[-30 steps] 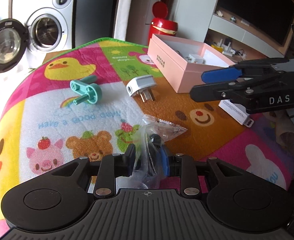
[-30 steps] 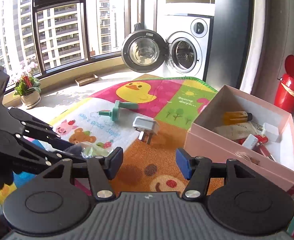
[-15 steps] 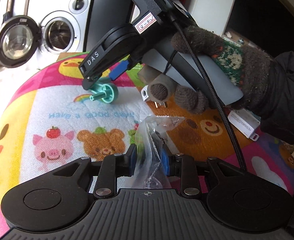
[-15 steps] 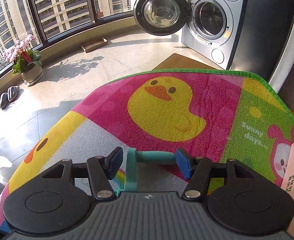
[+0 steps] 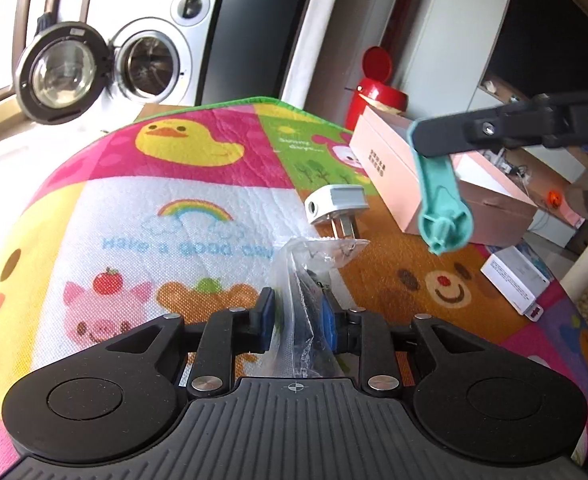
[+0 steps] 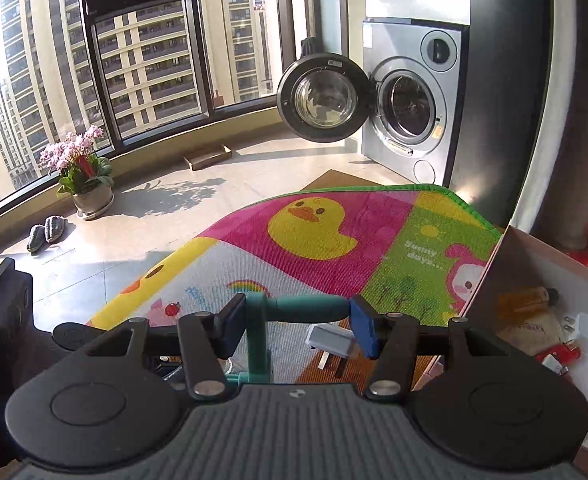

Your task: Organize rigid objects

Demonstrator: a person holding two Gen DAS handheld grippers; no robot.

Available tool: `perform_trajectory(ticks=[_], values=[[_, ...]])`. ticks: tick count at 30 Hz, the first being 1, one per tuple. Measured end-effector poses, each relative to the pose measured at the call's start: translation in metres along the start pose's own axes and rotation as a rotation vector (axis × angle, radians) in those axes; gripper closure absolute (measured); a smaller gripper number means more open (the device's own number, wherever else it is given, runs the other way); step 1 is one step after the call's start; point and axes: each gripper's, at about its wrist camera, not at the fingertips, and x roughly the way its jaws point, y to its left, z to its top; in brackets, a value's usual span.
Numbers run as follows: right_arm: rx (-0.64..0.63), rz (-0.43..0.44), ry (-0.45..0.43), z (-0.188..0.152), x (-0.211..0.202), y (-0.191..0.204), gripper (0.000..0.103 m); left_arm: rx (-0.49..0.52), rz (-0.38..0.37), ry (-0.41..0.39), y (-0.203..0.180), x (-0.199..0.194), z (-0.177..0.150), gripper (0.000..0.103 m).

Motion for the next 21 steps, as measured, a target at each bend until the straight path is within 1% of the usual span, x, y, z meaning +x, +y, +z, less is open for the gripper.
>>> perform_trajectory(ticks=[2,3,5,8,12,14,16,18,21], values=[[0.008,-0.016,0.030,-0.019,-0.010,-0.007,0.048,-0.038,0.021,-0.003,-0.001,0.008,0.007,0.077],[0.004,-0.029,0.049,-0.028,-0.013,-0.011,0.048,-0.048,0.018,0.000,-0.004,0.011,0.010,0.077],[-0.014,-0.050,0.078,-0.047,-0.016,-0.013,0.048,-0.038,-0.022,0.022,-0.014,0.015,0.013,0.076],[-0.026,-0.096,0.083,-0.074,-0.022,-0.013,0.047,0.028,-0.082,0.064,-0.033,0.017,0.010,0.076],[-0.028,-0.158,0.067,-0.095,-0.026,-0.012,0.044,0.148,-0.088,0.096,-0.052,0.012,0.000,0.076],[-0.024,-0.167,0.054,-0.103,-0.028,-0.012,0.043,0.185,-0.084,0.102,-0.056,0.008,-0.004,0.076],[-0.004,-0.155,0.044,-0.110,-0.032,-0.013,0.040,0.192,-0.069,0.095,-0.054,0.002,-0.004,0.075],[0.020,-0.145,0.038,-0.116,-0.034,-0.013,0.040,0.172,-0.039,0.069,-0.051,-0.005,-0.001,0.074],[0.050,-0.149,-0.009,-0.127,-0.044,-0.016,0.040,0.139,0.023,0.020,-0.043,-0.014,0.006,0.075]])
